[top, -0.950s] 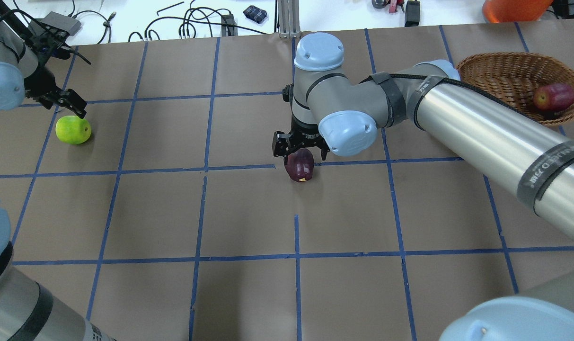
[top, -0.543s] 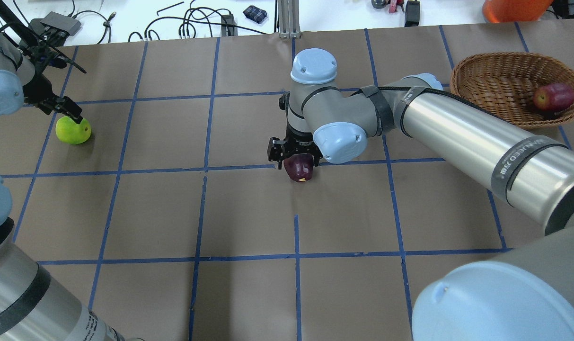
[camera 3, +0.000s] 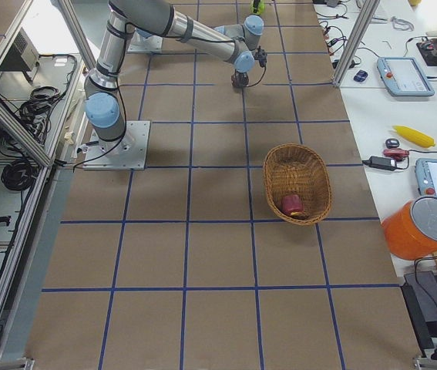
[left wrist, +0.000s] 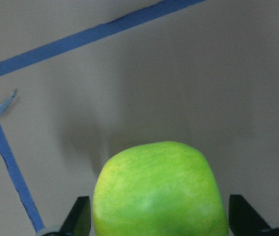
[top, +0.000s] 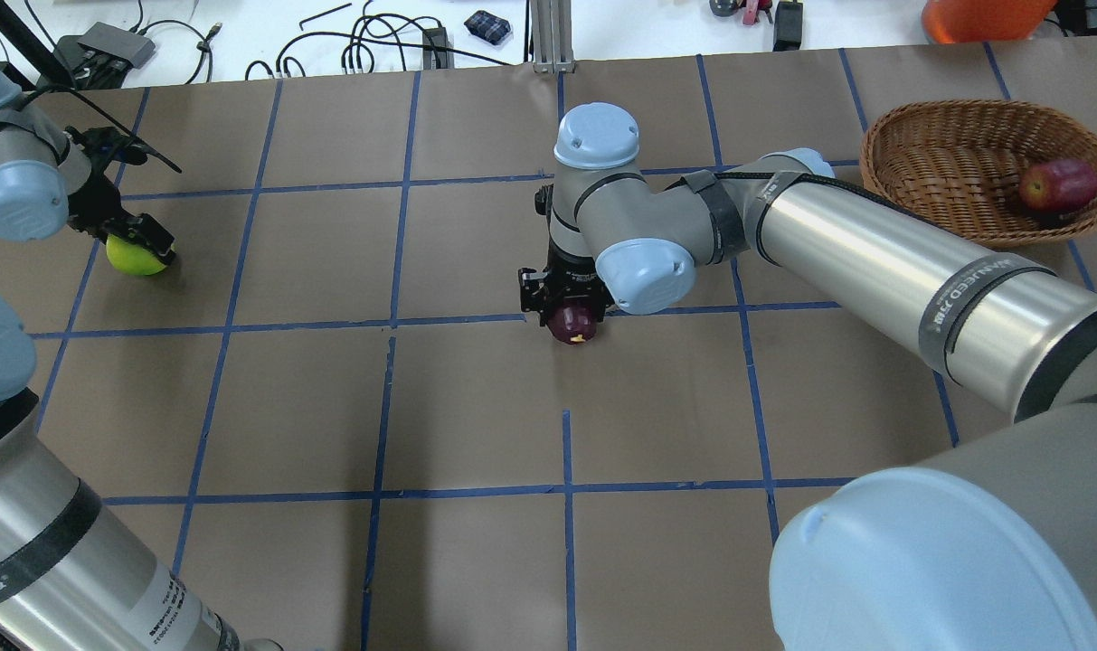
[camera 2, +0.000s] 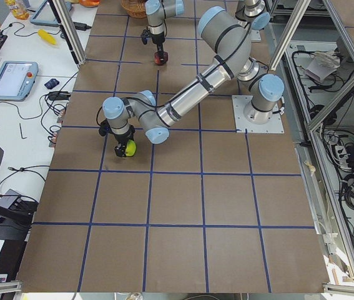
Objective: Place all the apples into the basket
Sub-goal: 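Drop the dark red apple into the basket while left grasps the green apple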
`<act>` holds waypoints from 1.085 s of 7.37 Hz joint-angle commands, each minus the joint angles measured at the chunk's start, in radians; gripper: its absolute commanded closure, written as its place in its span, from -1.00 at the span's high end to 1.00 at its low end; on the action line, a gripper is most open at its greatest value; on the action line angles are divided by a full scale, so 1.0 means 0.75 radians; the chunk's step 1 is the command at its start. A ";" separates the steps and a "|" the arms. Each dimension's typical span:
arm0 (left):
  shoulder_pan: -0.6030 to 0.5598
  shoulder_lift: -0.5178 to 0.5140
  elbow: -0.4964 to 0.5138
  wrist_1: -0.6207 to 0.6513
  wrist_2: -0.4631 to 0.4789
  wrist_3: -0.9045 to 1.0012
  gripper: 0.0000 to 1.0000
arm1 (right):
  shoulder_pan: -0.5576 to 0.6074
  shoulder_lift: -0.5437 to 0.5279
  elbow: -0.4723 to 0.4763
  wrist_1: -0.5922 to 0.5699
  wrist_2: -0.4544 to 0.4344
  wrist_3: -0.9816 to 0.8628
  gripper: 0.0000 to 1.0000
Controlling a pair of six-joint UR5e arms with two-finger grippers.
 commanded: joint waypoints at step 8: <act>-0.181 0.213 0.003 -0.411 -0.013 -0.300 -0.14 | -0.871 -0.087 -0.454 0.487 -0.248 -0.679 -1.00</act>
